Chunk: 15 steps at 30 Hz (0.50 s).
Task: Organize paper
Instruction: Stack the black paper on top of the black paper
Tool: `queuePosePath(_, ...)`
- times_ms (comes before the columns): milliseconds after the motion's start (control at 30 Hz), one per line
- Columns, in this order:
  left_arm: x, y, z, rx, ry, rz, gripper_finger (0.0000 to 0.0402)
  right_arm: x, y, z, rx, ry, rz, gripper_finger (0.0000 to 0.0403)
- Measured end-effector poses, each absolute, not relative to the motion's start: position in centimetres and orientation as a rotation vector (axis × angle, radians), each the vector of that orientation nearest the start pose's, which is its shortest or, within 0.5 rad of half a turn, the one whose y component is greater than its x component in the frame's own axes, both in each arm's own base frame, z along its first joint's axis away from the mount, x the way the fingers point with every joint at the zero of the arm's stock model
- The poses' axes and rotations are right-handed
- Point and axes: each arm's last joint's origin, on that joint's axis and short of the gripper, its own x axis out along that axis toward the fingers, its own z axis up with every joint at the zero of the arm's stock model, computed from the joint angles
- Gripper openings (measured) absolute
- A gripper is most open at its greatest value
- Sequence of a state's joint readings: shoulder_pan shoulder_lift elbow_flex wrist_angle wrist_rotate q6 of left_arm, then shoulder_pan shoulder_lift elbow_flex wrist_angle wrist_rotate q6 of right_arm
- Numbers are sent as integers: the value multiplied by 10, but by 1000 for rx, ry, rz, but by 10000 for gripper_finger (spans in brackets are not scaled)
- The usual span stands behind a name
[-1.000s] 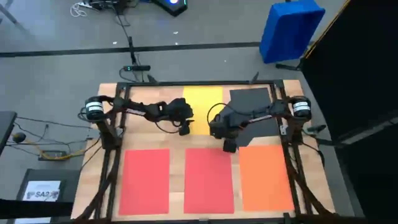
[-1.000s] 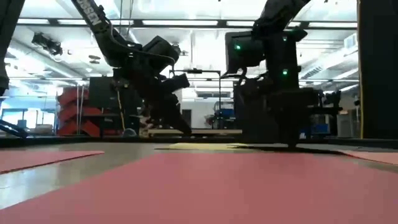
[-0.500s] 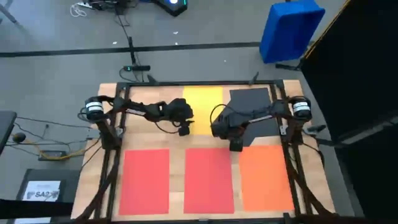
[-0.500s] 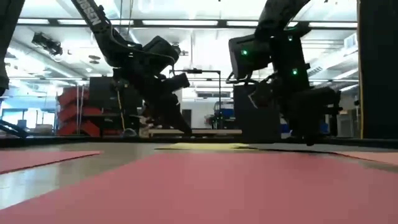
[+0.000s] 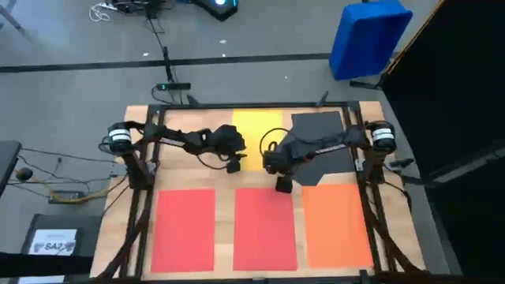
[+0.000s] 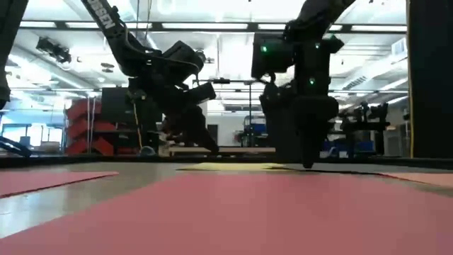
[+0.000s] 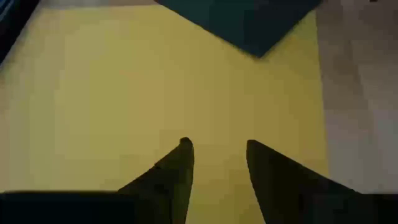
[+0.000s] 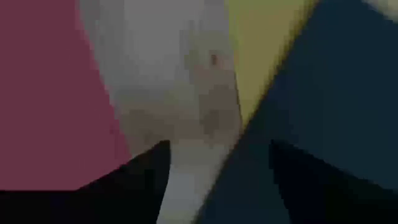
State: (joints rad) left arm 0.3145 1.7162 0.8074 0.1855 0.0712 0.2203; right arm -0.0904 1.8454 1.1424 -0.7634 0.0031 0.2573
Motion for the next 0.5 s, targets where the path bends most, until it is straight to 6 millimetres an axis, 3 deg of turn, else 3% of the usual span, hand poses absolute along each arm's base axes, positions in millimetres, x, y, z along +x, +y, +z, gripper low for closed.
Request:
queuePosePath(233, 314, 99, 139, 51, 745, 122, 131, 314, -51, 137, 374, 1452, -260, 242)
queuePosePath(500, 314, 102, 122, 20, 805, 122, 131, 310, -52, 139, 253, 1497, -146, 237)
